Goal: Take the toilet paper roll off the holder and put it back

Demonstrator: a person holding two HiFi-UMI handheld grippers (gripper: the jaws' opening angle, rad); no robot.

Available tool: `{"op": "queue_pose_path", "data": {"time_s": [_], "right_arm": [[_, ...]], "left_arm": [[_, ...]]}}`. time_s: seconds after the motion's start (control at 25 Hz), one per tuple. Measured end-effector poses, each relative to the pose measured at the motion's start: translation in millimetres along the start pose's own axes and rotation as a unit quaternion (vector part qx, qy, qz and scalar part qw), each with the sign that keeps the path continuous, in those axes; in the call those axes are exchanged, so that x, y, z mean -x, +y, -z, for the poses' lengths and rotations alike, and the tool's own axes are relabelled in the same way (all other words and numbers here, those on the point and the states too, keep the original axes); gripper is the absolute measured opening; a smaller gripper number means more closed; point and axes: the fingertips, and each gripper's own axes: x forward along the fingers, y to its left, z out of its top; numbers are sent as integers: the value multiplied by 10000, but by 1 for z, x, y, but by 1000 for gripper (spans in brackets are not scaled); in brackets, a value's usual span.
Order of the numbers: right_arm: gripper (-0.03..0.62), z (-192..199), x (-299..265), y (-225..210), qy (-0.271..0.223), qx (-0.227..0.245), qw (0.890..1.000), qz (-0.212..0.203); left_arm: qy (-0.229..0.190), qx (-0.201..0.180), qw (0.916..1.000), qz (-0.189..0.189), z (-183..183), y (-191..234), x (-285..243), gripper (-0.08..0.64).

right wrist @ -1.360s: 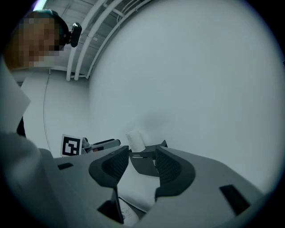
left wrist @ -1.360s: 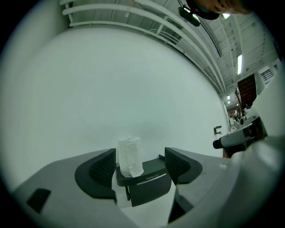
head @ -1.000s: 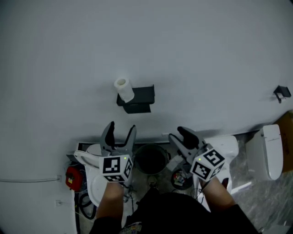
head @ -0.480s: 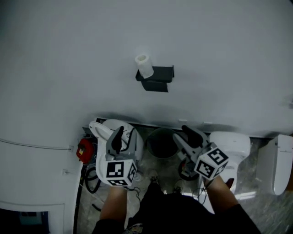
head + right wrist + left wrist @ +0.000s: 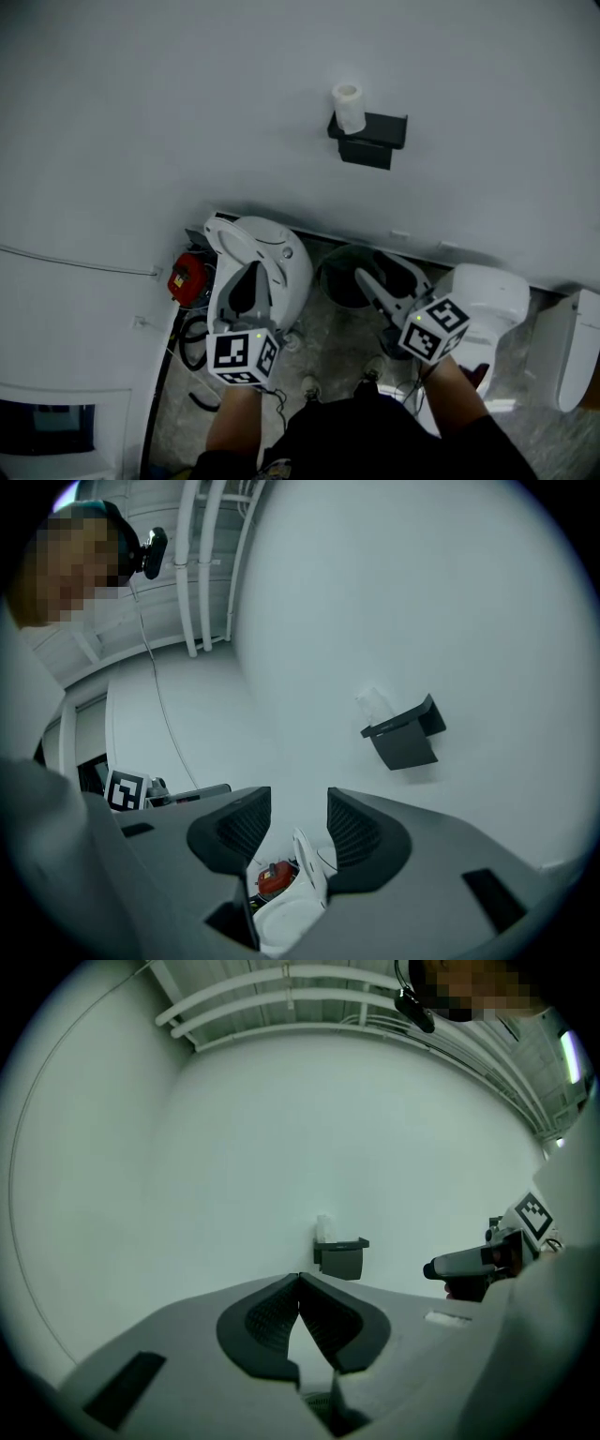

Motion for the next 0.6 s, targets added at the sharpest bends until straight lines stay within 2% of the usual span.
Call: {"op": "queue_pose_path", "data": {"time_s": [0.2, 0.6], "right_arm": [[173, 17, -26, 45, 29, 107, 9999, 89], [175, 40, -37, 131, -196, 460, 9957, 786]], "left_arm": [[-7, 175, 9997, 163, 9, 43, 28, 3], [-139, 405, 9934, 1066, 18, 92, 75, 3]]}}
